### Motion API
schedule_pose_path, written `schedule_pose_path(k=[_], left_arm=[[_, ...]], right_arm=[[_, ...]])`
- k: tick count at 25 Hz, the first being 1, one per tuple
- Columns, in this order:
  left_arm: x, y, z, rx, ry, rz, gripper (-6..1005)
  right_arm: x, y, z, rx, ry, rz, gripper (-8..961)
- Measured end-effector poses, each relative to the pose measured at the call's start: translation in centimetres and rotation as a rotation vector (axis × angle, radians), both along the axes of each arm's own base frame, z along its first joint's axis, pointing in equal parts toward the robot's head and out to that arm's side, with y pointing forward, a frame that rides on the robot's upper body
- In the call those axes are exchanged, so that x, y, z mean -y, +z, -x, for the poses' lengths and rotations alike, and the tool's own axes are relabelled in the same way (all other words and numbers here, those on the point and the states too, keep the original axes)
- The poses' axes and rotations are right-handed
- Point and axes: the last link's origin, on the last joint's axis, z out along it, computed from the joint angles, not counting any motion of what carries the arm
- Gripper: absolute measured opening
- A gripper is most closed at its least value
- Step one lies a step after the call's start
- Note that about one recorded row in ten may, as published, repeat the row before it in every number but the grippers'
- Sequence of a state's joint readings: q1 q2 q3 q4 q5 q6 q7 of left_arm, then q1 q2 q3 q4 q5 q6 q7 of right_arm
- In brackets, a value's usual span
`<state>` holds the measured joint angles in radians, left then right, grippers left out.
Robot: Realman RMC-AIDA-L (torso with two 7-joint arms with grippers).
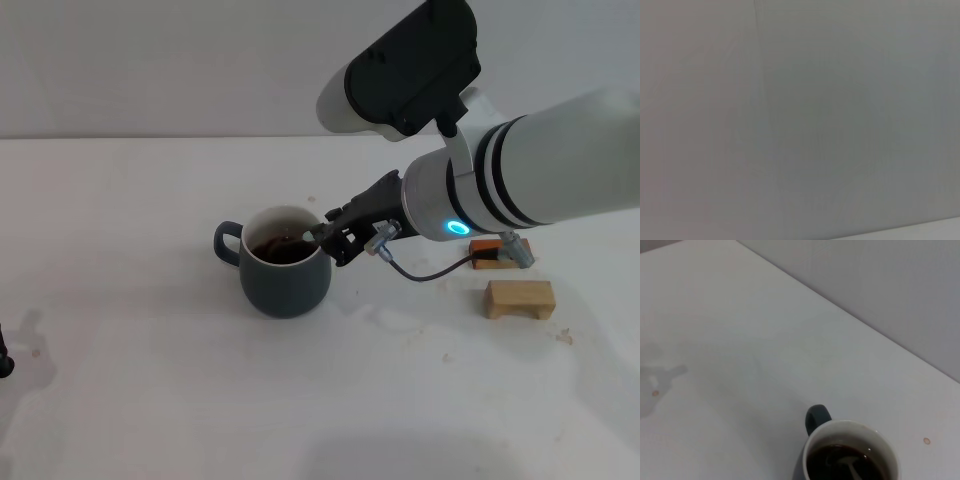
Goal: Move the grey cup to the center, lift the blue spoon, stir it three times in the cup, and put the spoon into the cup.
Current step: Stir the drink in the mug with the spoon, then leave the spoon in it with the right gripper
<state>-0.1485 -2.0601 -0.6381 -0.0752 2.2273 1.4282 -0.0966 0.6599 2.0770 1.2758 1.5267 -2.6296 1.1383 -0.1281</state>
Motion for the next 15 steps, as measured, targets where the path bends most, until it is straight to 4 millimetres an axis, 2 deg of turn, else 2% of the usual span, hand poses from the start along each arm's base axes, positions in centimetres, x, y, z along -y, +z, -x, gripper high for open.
schedule_pose_path(k=[8,15], left_arm=[[0.0,-0.1,0.1,-0.001,0.004,0.004,-2],[0.1,-0.1,0.1,-0.002,0.004,0.006,-2]], right_arm=[[-0.2,0.5,-0.3,0.001,-0.017,-0.011,156],[0.8,0.3,-0.1,0.018,-0.017,0.025,158]])
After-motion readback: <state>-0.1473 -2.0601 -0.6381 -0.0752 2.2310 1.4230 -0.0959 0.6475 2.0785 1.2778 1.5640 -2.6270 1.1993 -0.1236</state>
